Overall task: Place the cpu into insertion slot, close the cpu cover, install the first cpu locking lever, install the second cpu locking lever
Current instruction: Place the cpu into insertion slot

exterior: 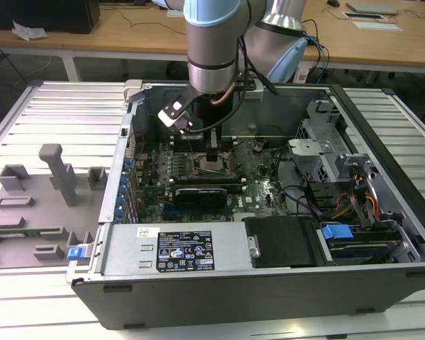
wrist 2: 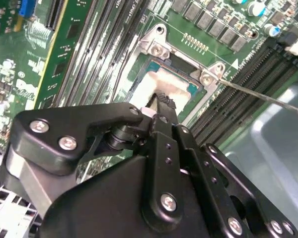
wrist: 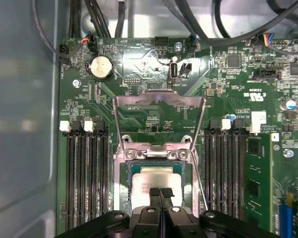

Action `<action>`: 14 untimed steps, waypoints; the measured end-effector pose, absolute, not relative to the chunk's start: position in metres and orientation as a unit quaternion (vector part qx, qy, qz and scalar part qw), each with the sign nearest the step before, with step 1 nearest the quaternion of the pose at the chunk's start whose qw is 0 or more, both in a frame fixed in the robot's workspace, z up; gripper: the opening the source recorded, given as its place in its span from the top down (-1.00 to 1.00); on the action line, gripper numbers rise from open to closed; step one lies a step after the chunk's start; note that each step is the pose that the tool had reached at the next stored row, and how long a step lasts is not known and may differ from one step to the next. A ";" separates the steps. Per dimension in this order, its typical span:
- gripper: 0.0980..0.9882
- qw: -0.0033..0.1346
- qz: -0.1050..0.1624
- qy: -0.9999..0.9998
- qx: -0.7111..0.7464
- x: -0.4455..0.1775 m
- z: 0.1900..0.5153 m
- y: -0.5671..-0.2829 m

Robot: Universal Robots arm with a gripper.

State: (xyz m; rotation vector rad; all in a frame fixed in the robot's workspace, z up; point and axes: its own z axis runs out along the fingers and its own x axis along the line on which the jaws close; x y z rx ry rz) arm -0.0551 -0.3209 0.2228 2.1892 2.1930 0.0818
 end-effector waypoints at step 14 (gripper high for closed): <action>0.98 0.021 0.026 0.707 0.706 -0.055 0.258 -0.321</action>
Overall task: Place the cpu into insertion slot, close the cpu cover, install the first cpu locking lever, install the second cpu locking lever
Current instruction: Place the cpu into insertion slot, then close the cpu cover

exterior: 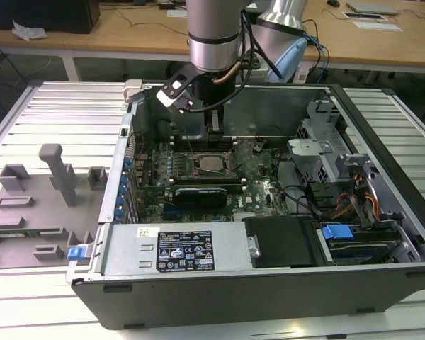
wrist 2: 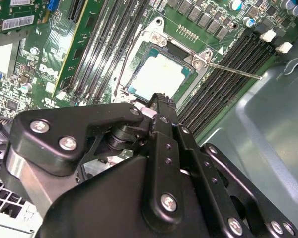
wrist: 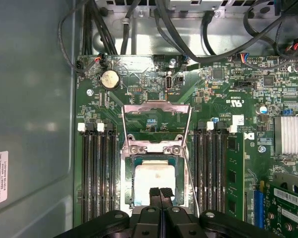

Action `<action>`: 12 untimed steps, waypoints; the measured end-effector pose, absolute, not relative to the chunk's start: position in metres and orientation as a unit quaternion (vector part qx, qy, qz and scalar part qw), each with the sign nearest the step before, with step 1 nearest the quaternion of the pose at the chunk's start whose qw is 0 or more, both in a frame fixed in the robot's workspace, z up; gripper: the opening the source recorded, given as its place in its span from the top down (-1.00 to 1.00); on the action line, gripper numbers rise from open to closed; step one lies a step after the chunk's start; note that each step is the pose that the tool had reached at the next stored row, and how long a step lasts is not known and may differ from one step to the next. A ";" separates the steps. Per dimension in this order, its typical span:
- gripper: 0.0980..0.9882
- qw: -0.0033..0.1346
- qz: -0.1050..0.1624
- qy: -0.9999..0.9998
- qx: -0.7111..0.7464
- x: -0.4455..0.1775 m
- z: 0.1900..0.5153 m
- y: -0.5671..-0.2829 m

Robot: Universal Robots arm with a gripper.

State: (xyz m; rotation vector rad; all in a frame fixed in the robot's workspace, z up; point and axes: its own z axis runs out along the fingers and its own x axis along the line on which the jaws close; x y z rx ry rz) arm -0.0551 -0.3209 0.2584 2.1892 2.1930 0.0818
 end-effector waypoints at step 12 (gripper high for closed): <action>0.98 0.021 0.026 0.707 0.706 -0.055 0.261 -0.321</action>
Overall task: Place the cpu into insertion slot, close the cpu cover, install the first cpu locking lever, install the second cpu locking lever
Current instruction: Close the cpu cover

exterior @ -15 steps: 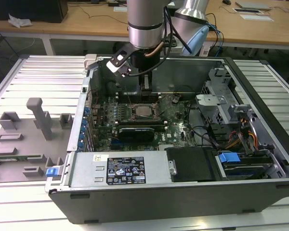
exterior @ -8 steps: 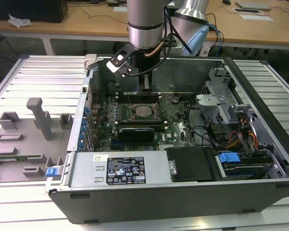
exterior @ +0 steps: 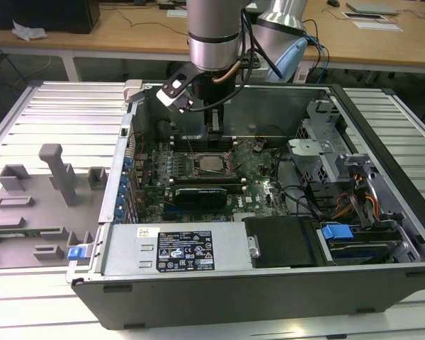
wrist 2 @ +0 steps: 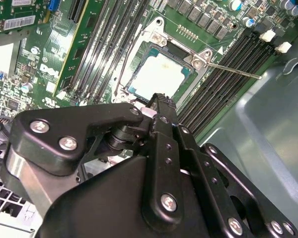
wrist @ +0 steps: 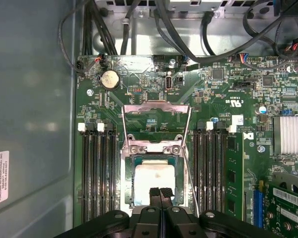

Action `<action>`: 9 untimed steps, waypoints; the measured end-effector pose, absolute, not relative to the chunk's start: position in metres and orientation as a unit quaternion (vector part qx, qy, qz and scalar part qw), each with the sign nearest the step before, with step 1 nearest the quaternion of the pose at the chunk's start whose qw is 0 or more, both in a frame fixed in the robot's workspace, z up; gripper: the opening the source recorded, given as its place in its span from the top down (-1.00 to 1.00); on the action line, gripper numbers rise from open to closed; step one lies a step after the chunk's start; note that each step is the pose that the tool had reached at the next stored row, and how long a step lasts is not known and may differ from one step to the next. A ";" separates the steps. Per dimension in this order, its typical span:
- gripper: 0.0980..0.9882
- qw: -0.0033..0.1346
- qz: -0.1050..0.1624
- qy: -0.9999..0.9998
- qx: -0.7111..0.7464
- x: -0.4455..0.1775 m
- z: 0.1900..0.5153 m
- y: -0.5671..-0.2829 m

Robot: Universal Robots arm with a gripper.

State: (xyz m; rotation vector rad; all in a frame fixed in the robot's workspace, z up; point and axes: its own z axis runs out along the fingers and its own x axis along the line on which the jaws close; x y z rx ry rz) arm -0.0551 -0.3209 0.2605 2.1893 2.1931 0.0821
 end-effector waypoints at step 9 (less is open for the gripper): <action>0.98 0.018 0.029 0.707 0.706 -0.052 0.269 -0.321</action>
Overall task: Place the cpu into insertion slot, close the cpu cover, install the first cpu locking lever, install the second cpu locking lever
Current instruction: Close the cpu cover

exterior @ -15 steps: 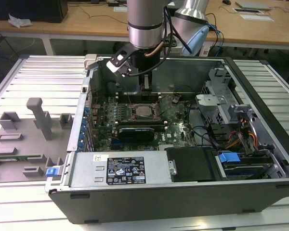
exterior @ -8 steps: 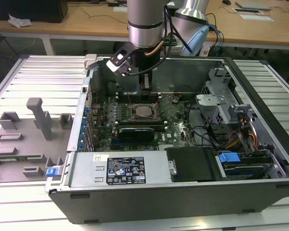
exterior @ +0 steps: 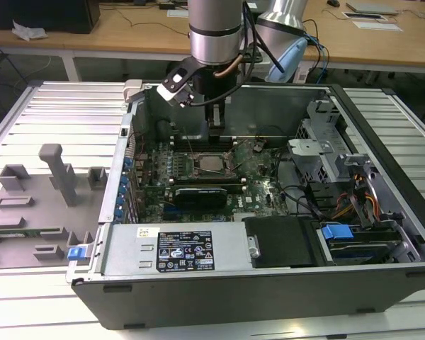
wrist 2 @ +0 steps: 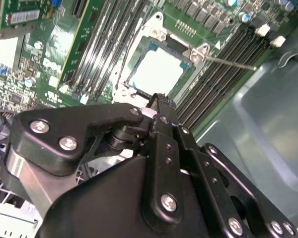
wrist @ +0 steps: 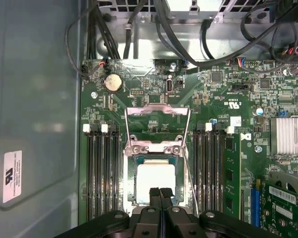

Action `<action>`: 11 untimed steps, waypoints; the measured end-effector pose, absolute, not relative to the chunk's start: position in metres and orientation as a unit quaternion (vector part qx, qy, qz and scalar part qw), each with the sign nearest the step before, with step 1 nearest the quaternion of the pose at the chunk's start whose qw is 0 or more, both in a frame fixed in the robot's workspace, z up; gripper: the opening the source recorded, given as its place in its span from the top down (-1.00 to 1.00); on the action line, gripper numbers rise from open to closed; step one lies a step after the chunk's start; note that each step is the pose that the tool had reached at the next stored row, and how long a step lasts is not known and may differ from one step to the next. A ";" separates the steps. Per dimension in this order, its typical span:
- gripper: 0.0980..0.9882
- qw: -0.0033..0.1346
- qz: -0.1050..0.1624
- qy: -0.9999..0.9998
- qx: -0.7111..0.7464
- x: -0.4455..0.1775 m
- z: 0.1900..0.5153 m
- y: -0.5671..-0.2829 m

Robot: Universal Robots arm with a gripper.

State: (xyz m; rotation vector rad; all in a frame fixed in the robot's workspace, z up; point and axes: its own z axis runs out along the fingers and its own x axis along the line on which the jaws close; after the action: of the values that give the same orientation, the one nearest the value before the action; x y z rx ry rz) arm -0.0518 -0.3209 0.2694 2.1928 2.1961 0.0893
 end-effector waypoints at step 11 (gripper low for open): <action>0.98 0.018 0.029 0.707 0.706 -0.016 0.269 -0.321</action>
State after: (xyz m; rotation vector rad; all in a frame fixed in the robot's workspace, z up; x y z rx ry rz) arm -0.0156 -0.3209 0.2693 2.1929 2.1961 0.0897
